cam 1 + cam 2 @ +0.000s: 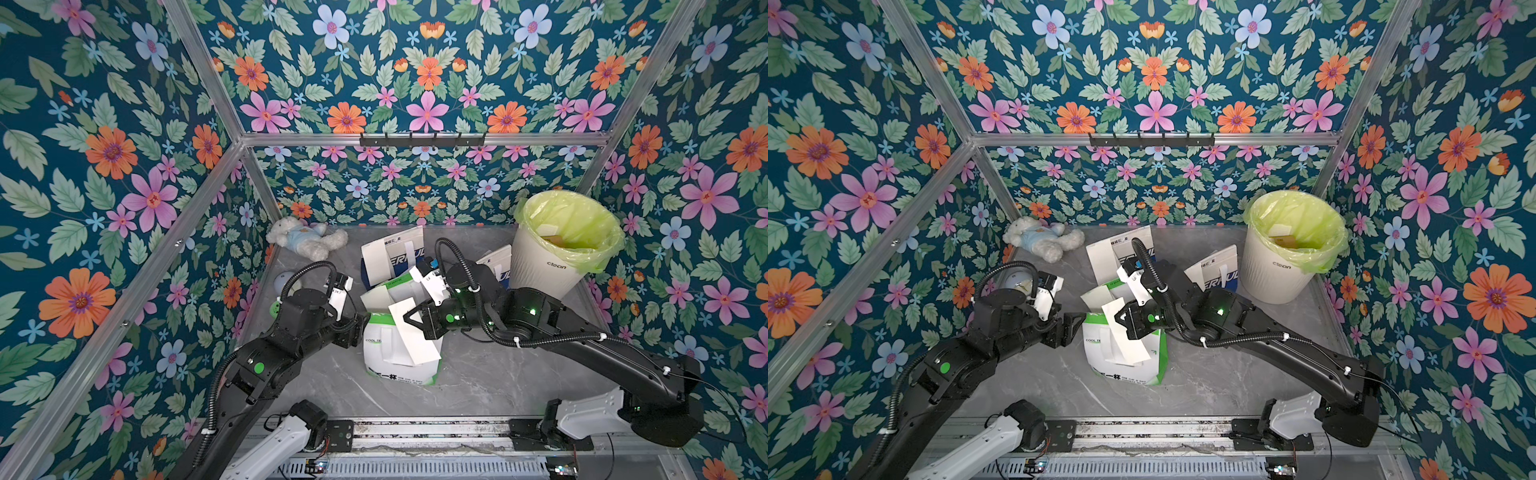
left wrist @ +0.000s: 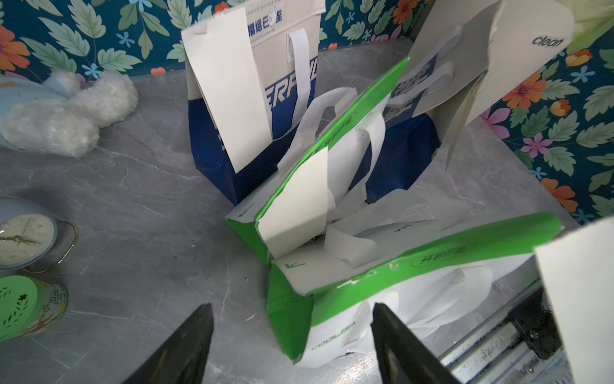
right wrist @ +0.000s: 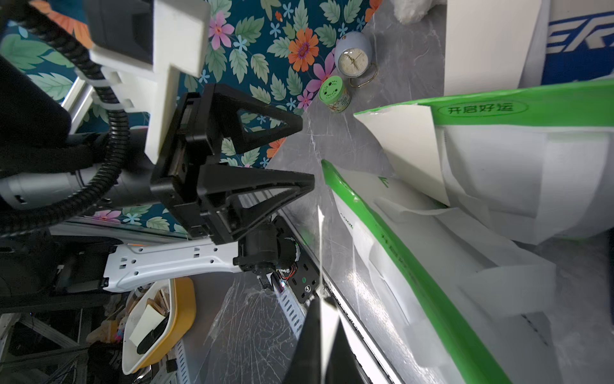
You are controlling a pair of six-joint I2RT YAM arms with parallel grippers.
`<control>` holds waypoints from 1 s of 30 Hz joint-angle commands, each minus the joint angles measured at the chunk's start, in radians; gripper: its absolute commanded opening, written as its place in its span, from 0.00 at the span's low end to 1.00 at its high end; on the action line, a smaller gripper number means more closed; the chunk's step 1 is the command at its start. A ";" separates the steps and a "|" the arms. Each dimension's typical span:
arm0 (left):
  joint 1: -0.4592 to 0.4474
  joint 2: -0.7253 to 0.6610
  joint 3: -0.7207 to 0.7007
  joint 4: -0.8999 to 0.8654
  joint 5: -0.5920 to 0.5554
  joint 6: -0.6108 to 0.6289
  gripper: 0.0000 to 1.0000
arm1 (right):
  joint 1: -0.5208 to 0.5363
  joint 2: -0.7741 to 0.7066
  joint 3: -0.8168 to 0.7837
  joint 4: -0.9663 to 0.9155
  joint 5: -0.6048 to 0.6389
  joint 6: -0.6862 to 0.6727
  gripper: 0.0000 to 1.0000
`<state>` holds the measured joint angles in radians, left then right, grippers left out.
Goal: Shred takeout receipts and throw away
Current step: Tear off the takeout receipt from the takeout bag, then shred the takeout receipt.
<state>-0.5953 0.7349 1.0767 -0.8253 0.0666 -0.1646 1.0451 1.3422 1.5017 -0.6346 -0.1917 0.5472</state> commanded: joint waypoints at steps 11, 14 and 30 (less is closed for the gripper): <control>0.001 0.234 0.195 0.214 0.495 0.101 0.97 | -0.089 -0.257 -0.200 0.112 -0.030 -0.188 0.00; 0.001 0.285 0.184 0.360 0.624 0.066 0.91 | -0.096 -0.294 -0.228 0.140 -0.053 -0.212 0.00; -0.001 0.316 0.059 0.863 0.927 -0.203 0.86 | -0.183 -0.345 -0.271 0.263 -0.202 -0.188 0.00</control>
<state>-0.5964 1.0550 1.1389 -0.0448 0.9401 -0.3237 0.8661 0.9958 1.2270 -0.4183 -0.3626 0.3607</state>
